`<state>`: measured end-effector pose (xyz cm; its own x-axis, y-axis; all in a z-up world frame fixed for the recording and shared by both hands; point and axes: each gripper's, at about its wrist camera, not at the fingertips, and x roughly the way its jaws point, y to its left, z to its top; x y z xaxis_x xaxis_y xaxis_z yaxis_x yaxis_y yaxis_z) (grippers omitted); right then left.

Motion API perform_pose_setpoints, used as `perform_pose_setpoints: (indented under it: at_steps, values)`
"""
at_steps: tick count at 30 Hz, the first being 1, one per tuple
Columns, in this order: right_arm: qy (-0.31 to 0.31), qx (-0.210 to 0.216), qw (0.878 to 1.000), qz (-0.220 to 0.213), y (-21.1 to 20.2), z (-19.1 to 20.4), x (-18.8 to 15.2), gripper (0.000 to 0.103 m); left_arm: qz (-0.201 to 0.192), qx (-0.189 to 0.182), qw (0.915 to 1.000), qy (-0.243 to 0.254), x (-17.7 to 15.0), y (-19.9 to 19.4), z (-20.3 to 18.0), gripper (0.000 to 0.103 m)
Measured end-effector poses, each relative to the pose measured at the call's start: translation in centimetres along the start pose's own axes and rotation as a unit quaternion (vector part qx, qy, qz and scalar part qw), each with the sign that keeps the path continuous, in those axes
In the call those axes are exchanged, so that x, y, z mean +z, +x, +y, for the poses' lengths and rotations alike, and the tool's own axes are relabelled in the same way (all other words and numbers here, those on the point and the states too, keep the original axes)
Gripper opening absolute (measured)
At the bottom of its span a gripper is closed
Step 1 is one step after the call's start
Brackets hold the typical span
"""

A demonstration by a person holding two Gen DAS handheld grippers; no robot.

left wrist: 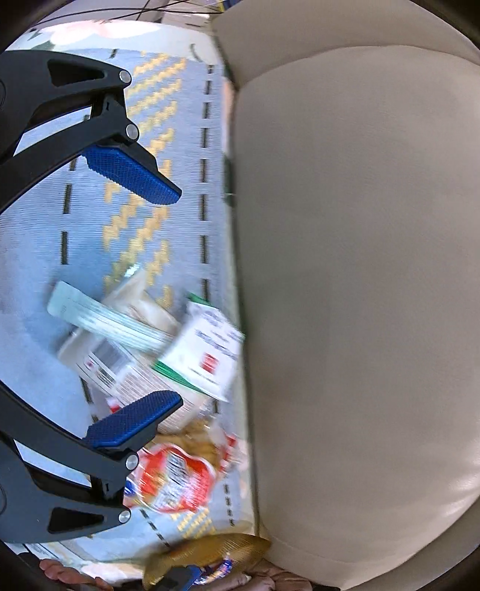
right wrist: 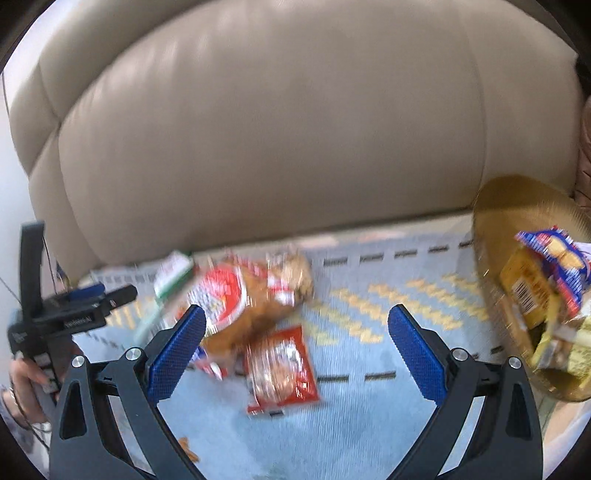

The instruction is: Organize snacks

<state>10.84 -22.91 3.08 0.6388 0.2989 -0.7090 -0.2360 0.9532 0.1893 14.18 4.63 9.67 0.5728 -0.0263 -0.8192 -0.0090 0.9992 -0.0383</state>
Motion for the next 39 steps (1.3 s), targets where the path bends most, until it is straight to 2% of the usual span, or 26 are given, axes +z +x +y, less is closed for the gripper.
perform_pose_setpoints:
  at_steps: [5, 12, 21, 23, 26, 33, 39]
  values:
    - [-0.029, -0.012, 0.999, 0.034, 2.3, 0.8, -2.4, 0.098, 0.010, 0.005, 0.9999, 0.010, -2.9, 1.4, -0.1, 0.100]
    - [-0.057, -0.019, 0.997, 0.046, 4.0, 1.5, -4.0, 0.098, 0.017, 0.011, 0.9998, -0.008, -5.1, 3.1, 0.6, 0.100]
    - [-0.082, -0.015, 0.995, 0.059, 6.2, 1.8, -5.3, 0.098, -0.006, -0.013, 0.9983, -0.057, -5.4, 4.9, 1.6, 0.100]
    - [-0.094, -0.020, 0.993, 0.069, 7.0, 2.0, -5.8, 0.098, -0.026, -0.014, 0.9973, -0.068, -6.3, 5.3, 1.1, 0.100]
    - [-0.112, -0.037, 0.991, 0.070, 7.3, 2.6, -6.1, 0.098, -0.036, -0.011, 0.9971, -0.066, -6.9, 5.3, 1.1, 0.100]
    - [-0.117, -0.039, 0.990, 0.066, 7.3, 3.0, -6.4, 0.098, -0.049, -0.020, 0.9961, -0.071, -8.6, 4.7, 1.7, 0.100]
    - [-0.118, -0.037, 0.990, 0.066, 7.1, 2.7, -6.4, 0.098, -0.049, -0.019, 0.9961, -0.071, -8.2, 4.9, 1.3, 0.100]
